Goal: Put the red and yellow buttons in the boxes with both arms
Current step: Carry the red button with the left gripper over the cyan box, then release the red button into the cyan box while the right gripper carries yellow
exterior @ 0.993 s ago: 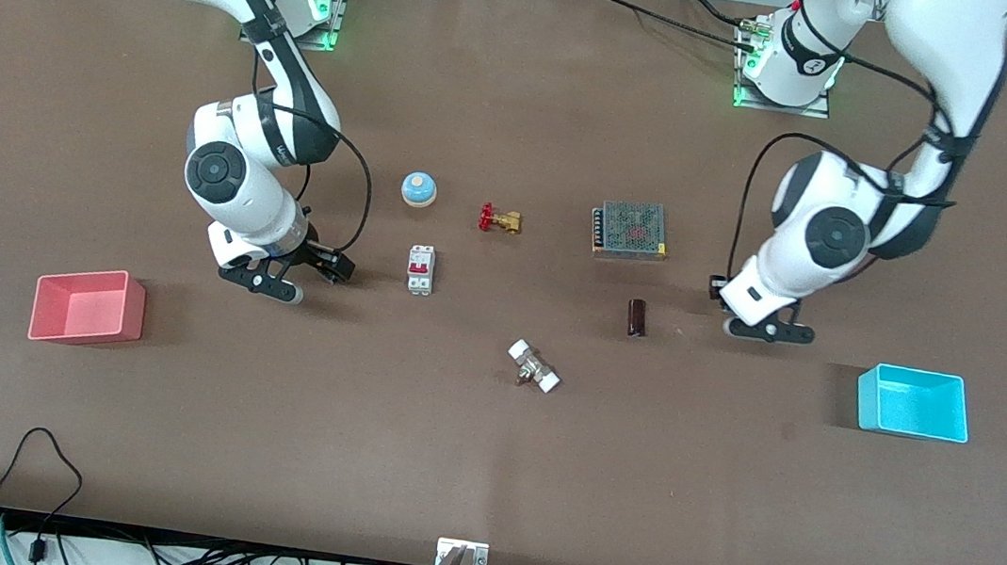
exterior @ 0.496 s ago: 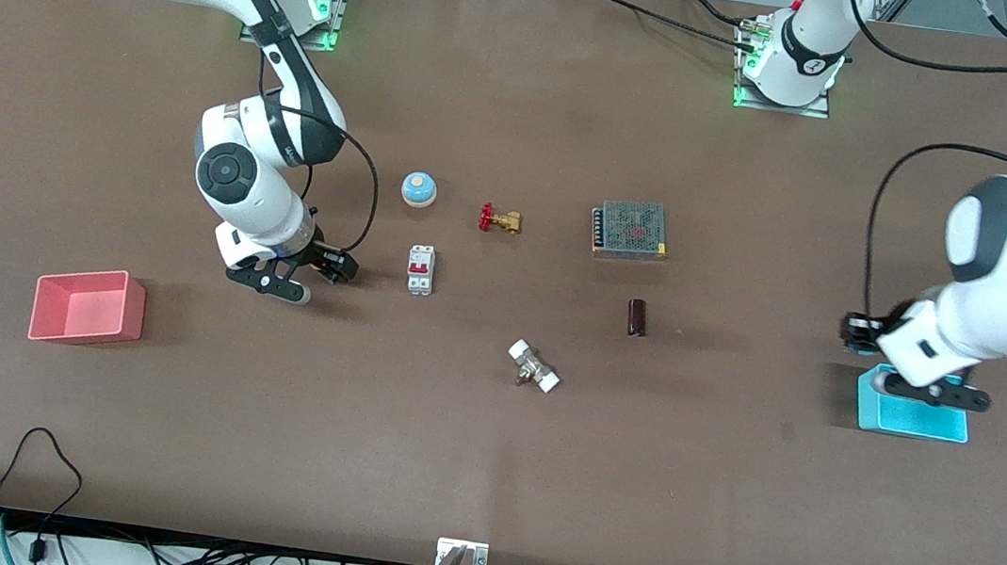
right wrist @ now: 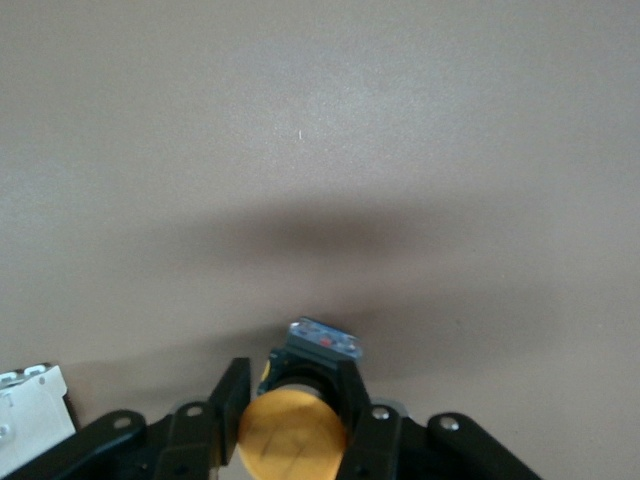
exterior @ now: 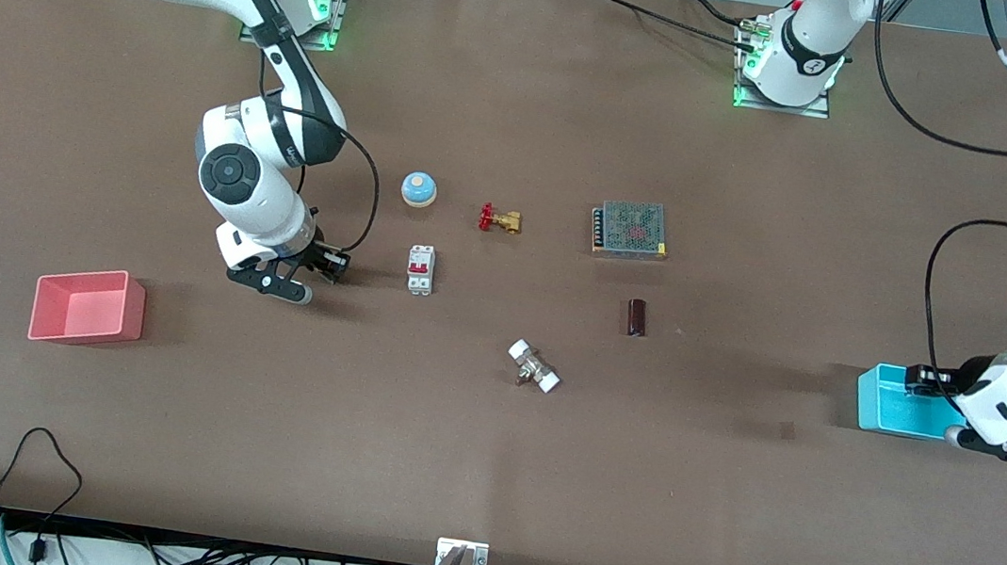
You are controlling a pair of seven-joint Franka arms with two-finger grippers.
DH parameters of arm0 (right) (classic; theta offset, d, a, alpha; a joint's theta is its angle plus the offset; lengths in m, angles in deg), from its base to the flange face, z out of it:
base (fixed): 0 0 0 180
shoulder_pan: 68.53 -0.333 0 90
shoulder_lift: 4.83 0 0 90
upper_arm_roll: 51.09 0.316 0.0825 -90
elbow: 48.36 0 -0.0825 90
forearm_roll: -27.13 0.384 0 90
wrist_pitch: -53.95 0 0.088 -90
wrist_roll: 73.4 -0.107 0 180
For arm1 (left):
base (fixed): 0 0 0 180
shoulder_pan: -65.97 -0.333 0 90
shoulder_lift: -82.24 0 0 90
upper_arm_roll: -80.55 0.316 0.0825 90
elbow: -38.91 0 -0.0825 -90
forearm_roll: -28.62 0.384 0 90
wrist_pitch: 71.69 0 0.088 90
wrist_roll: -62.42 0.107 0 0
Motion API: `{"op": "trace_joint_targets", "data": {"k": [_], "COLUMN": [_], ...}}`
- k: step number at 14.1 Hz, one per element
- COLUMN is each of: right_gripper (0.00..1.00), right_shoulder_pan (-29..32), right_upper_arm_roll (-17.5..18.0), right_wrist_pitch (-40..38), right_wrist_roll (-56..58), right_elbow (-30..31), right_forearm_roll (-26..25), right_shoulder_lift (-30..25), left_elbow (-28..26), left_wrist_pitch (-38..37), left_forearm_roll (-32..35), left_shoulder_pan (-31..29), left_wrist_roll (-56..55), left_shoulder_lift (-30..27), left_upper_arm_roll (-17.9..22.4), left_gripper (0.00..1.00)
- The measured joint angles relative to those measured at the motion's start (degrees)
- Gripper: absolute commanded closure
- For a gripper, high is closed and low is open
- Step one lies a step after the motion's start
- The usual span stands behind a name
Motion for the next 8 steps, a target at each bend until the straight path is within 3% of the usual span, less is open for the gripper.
{"op": "trace_joint_targets", "data": {"k": [5, 8], "right_gripper": [0.72, 0.72], "right_shoulder_pan": [0.09, 2.8], "right_upper_arm_roll": [-0.03, -0.28], "right_wrist_pitch": [0.04, -4.09], "right_wrist_roll": [0.7, 8.44], "right_elbow": [-0.16, -1.9], "right_forearm_roll": [-0.25, -0.64], "right_shoulder_lift": [-0.05, -2.7], "left_elbow": [0.54, 0.52], "left_wrist_pitch": [3.34, 3.72], "left_forearm_roll": [0.02, 0.02], "left_shoulder_pan": [-2.21, -2.44], "left_wrist_roll": [1.47, 1.53], "left_shoulder_lift": [4.63, 6.61], "left_upper_arm_roll": [-0.01, -0.05], "left_gripper": [0.65, 0.65]}}
